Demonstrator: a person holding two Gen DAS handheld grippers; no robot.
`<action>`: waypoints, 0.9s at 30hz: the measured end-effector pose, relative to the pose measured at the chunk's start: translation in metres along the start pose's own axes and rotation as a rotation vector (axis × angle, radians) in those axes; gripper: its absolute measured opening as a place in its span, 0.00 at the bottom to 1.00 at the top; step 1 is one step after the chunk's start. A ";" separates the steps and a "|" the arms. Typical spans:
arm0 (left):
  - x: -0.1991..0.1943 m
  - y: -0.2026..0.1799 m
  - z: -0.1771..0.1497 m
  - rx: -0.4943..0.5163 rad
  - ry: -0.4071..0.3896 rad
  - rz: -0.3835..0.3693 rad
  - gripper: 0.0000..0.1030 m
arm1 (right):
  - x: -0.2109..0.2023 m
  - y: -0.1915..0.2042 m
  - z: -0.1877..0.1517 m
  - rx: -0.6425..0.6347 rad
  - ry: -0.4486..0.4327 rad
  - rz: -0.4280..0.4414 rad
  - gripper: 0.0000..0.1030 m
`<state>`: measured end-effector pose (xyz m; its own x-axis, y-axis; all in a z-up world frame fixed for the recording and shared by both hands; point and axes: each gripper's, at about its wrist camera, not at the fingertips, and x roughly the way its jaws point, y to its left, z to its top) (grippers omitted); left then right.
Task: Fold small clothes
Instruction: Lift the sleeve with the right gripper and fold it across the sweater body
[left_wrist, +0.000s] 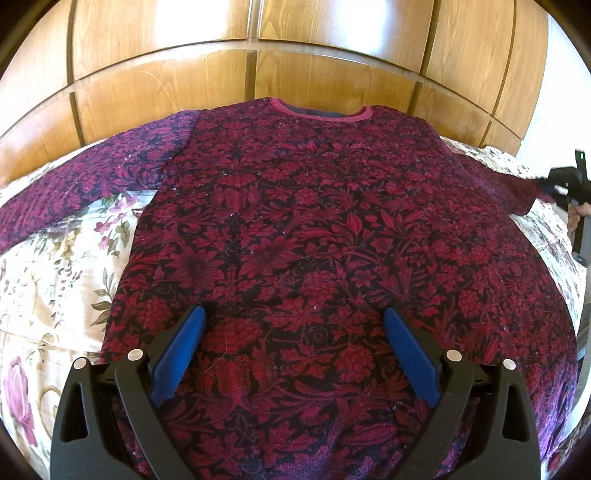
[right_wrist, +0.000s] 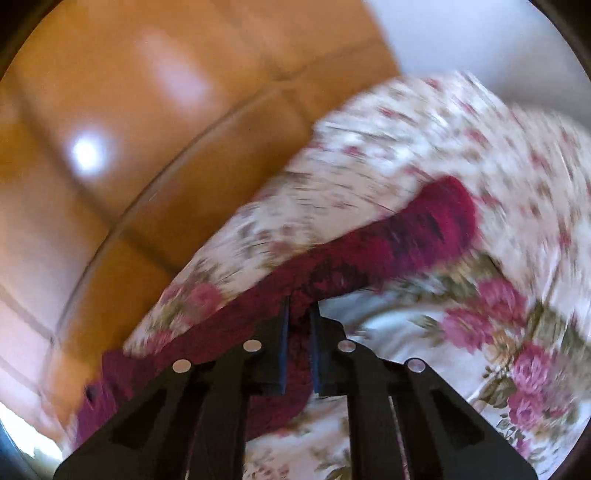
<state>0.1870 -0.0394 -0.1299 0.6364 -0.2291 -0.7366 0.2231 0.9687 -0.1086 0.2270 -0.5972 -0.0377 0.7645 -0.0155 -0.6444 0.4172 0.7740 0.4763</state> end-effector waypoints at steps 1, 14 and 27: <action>0.000 0.000 0.000 0.001 0.001 0.001 0.93 | -0.002 0.016 -0.001 -0.061 0.003 0.004 0.08; -0.001 0.002 -0.001 -0.008 -0.006 -0.014 0.93 | 0.019 0.185 -0.087 -0.506 0.112 0.077 0.08; -0.004 0.010 0.037 -0.152 0.092 -0.096 0.75 | 0.024 0.251 -0.164 -0.653 0.182 0.143 0.54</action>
<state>0.2139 -0.0321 -0.1037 0.5455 -0.3182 -0.7753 0.1606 0.9477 -0.2759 0.2693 -0.2994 -0.0313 0.6718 0.1770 -0.7193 -0.1059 0.9840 0.1432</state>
